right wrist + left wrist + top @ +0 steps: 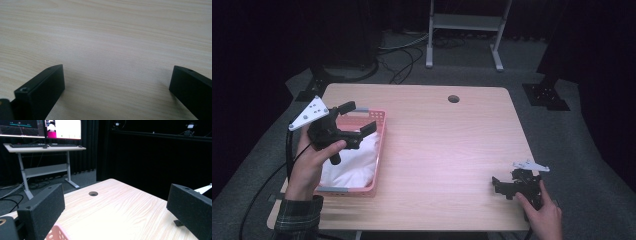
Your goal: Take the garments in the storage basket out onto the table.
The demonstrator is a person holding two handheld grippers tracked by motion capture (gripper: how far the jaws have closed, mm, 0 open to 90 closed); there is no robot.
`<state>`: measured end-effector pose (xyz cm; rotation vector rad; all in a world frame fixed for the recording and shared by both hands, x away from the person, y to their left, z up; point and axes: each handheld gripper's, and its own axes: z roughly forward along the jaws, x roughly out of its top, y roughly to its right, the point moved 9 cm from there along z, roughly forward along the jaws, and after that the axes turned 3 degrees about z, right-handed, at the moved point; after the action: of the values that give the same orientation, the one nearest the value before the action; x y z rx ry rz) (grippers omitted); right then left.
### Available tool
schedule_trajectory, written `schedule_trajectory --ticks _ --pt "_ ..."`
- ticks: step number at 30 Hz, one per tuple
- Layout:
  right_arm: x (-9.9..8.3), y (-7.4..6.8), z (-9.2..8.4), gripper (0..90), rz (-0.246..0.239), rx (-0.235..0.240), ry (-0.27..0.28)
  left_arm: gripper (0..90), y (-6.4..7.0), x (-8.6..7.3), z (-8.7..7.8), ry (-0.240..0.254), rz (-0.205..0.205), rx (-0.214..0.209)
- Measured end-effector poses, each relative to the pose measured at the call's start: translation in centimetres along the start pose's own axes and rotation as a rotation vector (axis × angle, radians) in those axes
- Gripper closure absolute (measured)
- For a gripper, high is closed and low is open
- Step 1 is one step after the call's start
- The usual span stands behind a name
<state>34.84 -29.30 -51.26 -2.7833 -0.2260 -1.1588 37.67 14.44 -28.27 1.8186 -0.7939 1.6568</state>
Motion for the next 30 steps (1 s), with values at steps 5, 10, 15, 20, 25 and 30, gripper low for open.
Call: schedule_trajectory --ticks 5,10,15,20,25,30 --pt "0.0 0.0 0.0 0.0 0.000 0.000 0.000 1.4 -0.5 0.1 -0.5 -0.005 0.004 0.006" --pt "0.0 0.0 0.0 0.0 0.000 0.000 0.000 1.4 -1.4 0.0 -1.4 0.002 0.000 0.024" --pt "0.0 0.0 0.0 0.0 -0.001 0.000 0.000 1.4 -2.5 -0.3 -2.2 0.000 -0.006 0.047" --pt "0.0 0.0 0.0 0.0 0.000 0.000 0.000 1.4 -3.3 -0.4 -2.8 0.001 -0.008 0.075" --pt "0.0 0.0 0.0 0.0 -0.001 0.000 0.000 1.4 -3.7 -0.3 -3.3 0.001 -0.011 0.082" --pt "0.0 0.0 0.0 0.0 0.000 0.000 0.000 1.4 -4.1 -0.4 -3.8 -0.002 -0.009 0.090"
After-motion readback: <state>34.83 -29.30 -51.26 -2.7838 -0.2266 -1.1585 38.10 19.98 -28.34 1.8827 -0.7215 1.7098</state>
